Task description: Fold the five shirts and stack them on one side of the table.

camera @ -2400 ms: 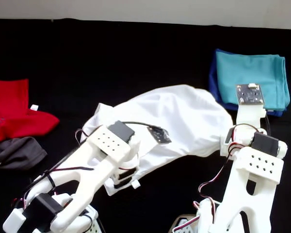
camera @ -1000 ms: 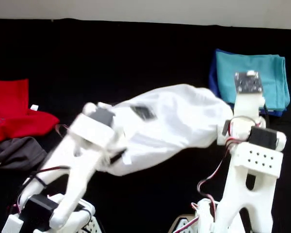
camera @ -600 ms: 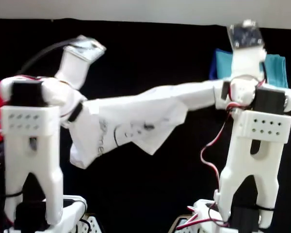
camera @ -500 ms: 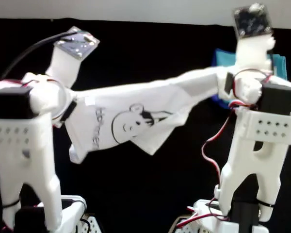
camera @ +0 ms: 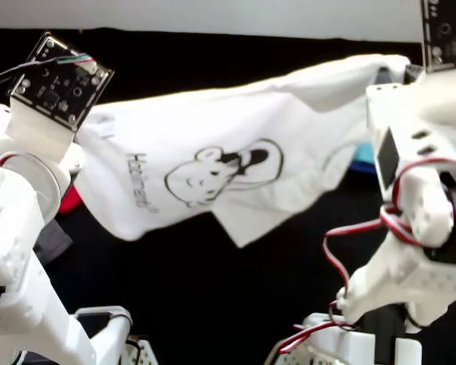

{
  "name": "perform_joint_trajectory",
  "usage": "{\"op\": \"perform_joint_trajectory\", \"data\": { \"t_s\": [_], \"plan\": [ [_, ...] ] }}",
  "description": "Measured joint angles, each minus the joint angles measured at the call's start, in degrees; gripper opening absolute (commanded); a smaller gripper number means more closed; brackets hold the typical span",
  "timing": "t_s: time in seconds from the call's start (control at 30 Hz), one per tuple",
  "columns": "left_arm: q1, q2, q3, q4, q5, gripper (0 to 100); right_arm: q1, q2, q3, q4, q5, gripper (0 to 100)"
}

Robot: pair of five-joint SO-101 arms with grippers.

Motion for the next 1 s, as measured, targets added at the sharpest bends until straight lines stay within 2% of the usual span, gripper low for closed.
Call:
{"op": "perform_joint_trajectory", "data": {
  "t_s": [0.13,0.3,0.4,0.67,1.0],
  "plan": [
    [-1.23,0.0,0.0,-2.02,0.0,1,0.0,0.0,-4.75,-1.23,0.26,0.6],
    [-3.16,-0.09,-0.35,-5.63,1.32,1,0.0,0.0,-9.76,-3.87,5.89,0.6],
    [-3.25,-0.35,-0.62,-6.07,2.11,1,0.0,0.0,-12.13,-4.04,6.68,0.6],
    [-3.78,-0.44,-8.0,-6.07,6.51,1,0.0,-0.09,-13.8,0.0,4.66,0.6],
    [-3.78,-1.05,-11.78,-5.98,7.21,1,0.0,-6.07,-14.07,0.0,3.16,0.6]
  ]
}}
